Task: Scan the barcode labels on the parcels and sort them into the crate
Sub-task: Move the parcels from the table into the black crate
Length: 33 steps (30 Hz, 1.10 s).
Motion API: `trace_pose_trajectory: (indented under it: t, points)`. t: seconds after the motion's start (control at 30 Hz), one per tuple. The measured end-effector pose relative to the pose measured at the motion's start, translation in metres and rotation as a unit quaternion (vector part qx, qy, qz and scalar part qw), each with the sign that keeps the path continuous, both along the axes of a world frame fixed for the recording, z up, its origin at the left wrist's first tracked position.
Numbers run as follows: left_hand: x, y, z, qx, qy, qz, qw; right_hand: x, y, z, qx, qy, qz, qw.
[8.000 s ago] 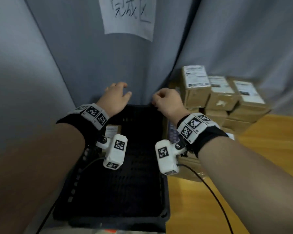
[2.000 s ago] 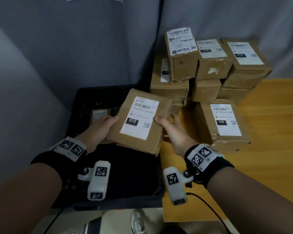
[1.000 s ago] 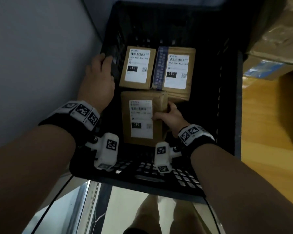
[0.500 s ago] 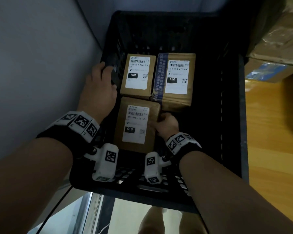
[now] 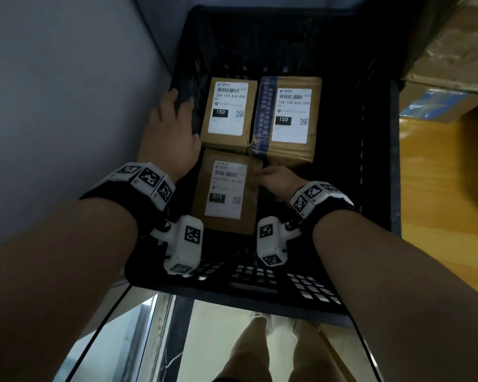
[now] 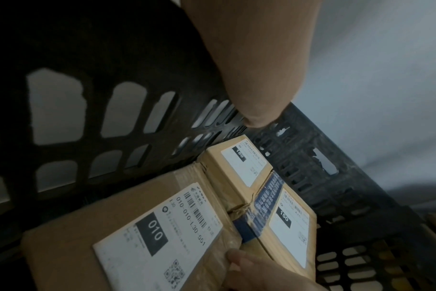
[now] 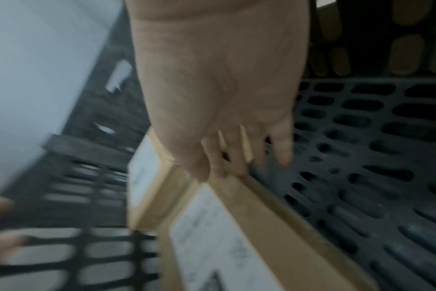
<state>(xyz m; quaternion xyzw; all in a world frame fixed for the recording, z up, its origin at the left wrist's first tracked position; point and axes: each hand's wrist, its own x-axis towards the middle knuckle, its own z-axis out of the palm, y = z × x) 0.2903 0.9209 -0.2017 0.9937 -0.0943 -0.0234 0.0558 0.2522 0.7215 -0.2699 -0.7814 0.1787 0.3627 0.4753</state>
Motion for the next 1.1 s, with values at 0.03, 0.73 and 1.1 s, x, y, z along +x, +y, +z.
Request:
trace_pose_trajectory:
  t: [0.03, 0.73, 1.1]
  points:
    - [-0.001, -0.002, 0.002, -0.002, 0.001, 0.004, 1.0, -0.001, -0.002, 0.011, 0.005, 0.005, 0.006, 1.0]
    - [-0.042, -0.218, 0.172, -0.11, -0.001, -0.138, 0.984, -0.069, -0.219, 0.248, -0.073, -0.256, -0.219, 0.939]
    - [-0.09, -0.334, 0.149, -0.122, 0.138, -0.15, 0.971, -0.146, -0.359, 0.209, -0.307, -0.141, -0.18, 0.924]
